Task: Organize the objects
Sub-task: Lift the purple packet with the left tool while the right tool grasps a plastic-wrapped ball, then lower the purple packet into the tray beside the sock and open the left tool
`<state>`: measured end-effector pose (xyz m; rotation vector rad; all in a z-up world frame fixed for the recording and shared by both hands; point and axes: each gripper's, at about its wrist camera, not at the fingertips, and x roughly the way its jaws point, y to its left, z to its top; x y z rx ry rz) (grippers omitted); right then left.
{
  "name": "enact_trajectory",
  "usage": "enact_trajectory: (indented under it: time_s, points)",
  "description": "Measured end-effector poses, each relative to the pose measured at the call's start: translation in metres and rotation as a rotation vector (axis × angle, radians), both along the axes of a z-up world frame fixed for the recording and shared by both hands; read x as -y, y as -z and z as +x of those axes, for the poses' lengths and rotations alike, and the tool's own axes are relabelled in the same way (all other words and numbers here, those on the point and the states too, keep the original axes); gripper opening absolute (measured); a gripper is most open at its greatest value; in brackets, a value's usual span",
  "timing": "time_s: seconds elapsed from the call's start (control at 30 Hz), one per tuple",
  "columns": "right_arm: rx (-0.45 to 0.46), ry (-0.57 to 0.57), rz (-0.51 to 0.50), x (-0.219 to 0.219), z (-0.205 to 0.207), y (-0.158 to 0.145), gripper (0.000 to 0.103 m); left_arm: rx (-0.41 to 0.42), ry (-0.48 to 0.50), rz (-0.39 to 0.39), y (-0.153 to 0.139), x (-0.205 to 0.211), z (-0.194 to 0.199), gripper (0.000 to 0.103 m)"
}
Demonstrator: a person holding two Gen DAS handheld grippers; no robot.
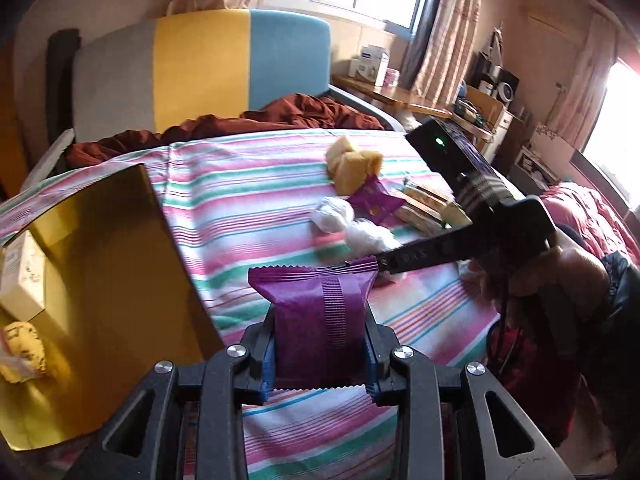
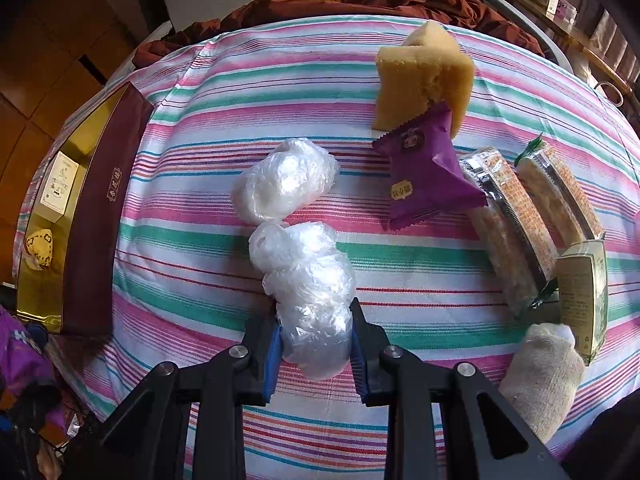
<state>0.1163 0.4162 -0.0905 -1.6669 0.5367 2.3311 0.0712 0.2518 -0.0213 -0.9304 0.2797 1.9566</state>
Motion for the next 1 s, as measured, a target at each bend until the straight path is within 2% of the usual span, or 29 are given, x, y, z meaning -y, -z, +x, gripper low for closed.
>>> enact_trajectory:
  time_s: [0.27, 0.53, 0.8, 1.0]
  points:
    - [0.002, -0.003, 0.008, 0.001, 0.0, 0.0, 0.028, -0.008, -0.136, 0.002, -0.005, 0.041, -0.027, 0.034]
    - [0.009, -0.013, 0.027, 0.004, 0.001, 0.0, 0.029, -0.009, -0.369, -0.008, -0.004, 0.114, -0.069, 0.034]
    - [0.011, -0.017, 0.035, 0.004, 0.002, -0.001, 0.029, -0.008, -0.575, -0.099, 0.018, 0.178, -0.1, 0.034]
    - [0.011, -0.016, 0.035, 0.004, 0.001, -0.001, 0.029, -0.001, -0.626, -0.134, 0.033, 0.2, -0.108, 0.034]
